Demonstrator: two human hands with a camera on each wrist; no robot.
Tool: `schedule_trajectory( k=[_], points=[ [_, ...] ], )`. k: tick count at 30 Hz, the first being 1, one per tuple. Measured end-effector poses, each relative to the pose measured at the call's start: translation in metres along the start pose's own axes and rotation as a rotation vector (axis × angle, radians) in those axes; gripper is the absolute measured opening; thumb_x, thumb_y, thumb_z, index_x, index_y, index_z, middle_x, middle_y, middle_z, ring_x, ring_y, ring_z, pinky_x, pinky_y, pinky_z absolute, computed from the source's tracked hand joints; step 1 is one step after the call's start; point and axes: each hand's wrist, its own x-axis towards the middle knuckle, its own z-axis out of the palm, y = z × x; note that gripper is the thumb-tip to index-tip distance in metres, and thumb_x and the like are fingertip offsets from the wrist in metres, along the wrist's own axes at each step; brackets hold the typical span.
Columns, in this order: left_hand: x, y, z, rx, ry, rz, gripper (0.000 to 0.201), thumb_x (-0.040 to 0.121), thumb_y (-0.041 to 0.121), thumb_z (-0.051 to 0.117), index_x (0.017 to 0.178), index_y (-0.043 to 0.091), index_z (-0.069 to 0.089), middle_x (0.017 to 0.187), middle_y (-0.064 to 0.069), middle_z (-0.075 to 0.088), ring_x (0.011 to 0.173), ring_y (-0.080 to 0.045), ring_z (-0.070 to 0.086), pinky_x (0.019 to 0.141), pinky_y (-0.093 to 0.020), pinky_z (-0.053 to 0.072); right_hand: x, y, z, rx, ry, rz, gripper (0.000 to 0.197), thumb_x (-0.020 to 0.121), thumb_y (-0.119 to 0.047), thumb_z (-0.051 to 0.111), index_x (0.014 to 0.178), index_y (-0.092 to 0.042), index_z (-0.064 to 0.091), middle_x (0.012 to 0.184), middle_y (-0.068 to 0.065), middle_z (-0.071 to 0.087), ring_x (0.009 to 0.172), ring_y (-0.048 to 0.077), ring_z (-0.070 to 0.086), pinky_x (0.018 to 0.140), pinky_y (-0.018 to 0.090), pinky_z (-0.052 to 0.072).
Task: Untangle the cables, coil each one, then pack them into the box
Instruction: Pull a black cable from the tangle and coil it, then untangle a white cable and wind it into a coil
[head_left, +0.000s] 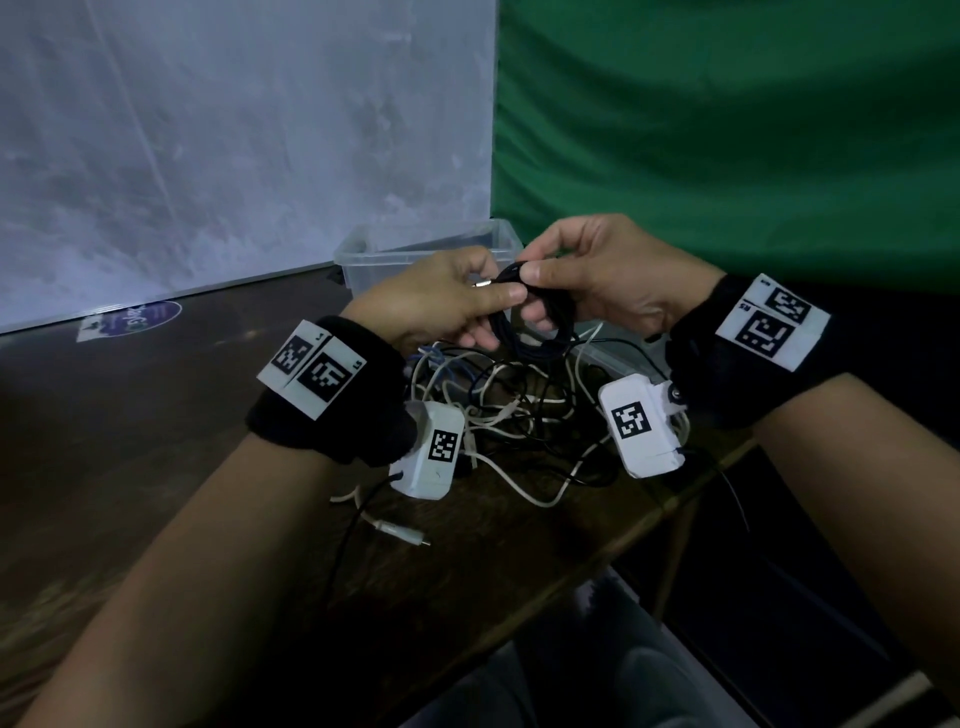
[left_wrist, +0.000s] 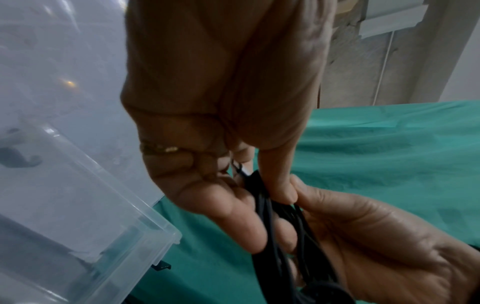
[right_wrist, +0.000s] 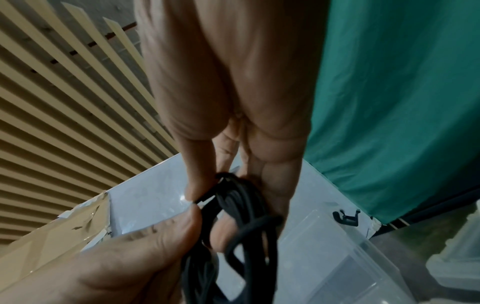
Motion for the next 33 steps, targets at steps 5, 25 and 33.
schedule_trajectory(
  k=[5, 25, 33],
  points=[
    [-0.004, 0.003, 0.005, 0.032, -0.004, -0.031, 0.018, 0.087, 0.024, 0.064, 0.083, 0.021, 0.047, 0.054, -0.003, 0.061, 0.048, -0.009, 0.063, 0.044, -0.017, 0.042, -0.003, 0.001, -0.007, -0.388, 0.004, 0.009, 0.016, 0.083, -0.007, 0.069, 0.089, -0.021, 0.07, 0.064, 0.001, 0.068, 0.058, 0.012, 0.059, 0.055, 0.025, 0.042],
    [-0.047, -0.003, 0.025, 0.511, -0.339, -0.304, 0.013, 0.088, 0.011, 0.063, 0.076, 0.007, 0.064, 0.072, -0.01, 0.064, 0.061, -0.014, 0.061, 0.06, -0.022, 0.053, -0.051, 0.008, -0.009, -0.482, -0.397, 0.222, 0.019, 0.085, 0.005, 0.06, 0.096, -0.008, 0.067, 0.077, 0.01, 0.066, 0.063, 0.017, 0.058, 0.046, 0.016, 0.047],
    [-0.022, -0.008, 0.019, 0.398, 0.016, -0.192, 0.027, 0.092, 0.015, 0.059, 0.067, 0.006, 0.055, 0.056, -0.007, 0.063, 0.048, -0.015, 0.063, 0.071, -0.036, 0.057, -0.056, 0.031, 0.022, -0.76, -0.485, 0.323, 0.026, 0.086, 0.001, 0.063, 0.11, -0.009, 0.065, 0.081, 0.003, 0.068, 0.069, 0.015, 0.061, 0.053, 0.019, 0.054]
  ],
)
